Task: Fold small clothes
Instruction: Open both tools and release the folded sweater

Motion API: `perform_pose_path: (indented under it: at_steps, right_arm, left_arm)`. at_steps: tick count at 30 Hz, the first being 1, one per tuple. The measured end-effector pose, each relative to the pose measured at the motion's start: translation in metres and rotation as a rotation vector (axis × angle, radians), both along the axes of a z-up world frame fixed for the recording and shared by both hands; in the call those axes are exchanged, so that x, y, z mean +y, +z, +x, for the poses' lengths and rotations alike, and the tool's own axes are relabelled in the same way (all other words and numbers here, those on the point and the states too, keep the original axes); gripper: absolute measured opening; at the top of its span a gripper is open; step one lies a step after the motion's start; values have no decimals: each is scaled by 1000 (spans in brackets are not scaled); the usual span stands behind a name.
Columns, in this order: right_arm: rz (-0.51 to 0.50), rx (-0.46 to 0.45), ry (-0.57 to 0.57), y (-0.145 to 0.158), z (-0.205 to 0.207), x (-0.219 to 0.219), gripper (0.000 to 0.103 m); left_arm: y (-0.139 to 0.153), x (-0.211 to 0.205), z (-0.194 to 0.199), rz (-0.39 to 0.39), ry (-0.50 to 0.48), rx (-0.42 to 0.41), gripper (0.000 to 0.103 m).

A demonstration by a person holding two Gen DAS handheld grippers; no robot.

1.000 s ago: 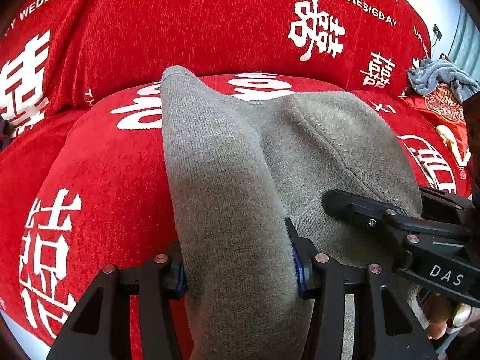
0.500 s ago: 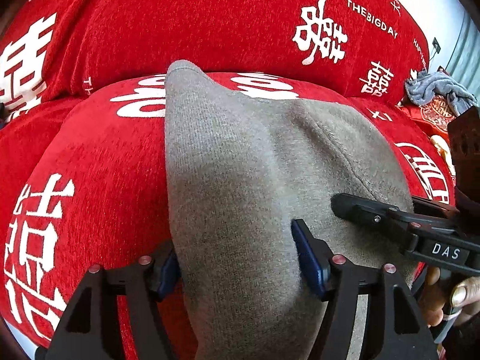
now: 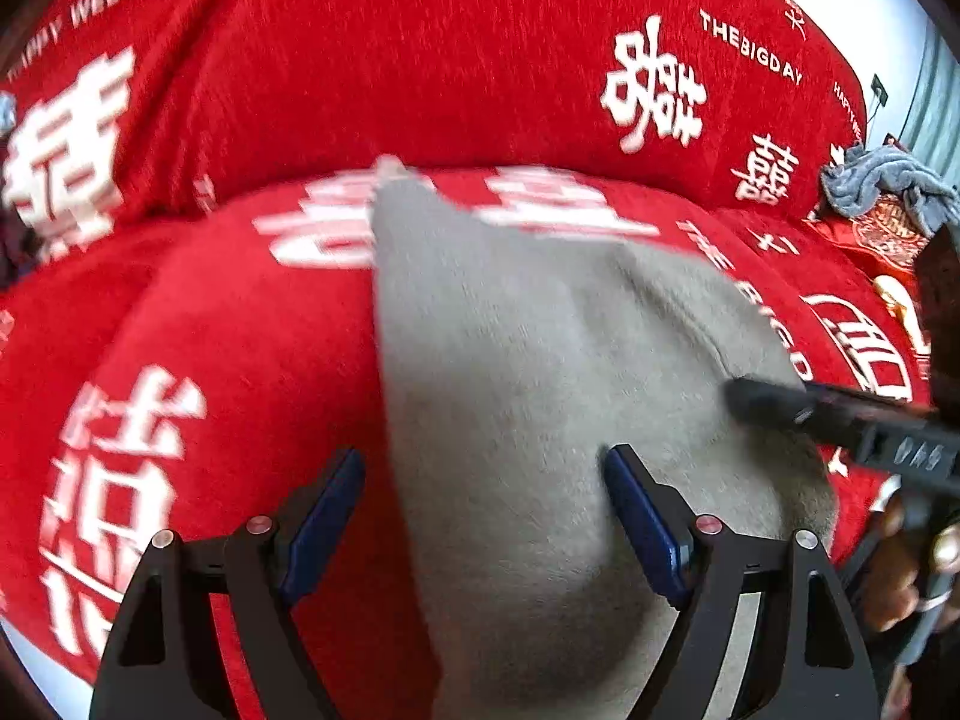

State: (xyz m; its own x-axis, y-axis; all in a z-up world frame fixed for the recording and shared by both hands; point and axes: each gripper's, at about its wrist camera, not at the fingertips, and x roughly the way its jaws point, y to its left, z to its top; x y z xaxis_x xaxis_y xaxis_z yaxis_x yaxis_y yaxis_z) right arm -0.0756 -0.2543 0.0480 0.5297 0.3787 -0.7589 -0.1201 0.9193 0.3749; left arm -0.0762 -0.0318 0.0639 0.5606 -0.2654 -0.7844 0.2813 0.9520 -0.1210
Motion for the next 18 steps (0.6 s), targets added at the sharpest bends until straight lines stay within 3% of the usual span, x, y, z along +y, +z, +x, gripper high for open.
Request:
perform_pose_path:
  at_steps: [3, 7, 13, 18]
  right_arm:
    - [29, -77, -54, 25, -2, -13, 56]
    - [30, -97, 1, 37, 14, -2, 56]
    - [8, -26, 59, 15, 46, 16, 56]
    - [36, 36, 31, -6, 70, 4, 55]
  left_arm:
    - [6, 8, 15, 21, 37, -3, 83]
    - [5, 10, 44, 63, 88, 33, 83]
    - [-11, -4, 70, 172, 95, 66, 83]
    - [-21, -5, 80, 171, 90, 80, 83]
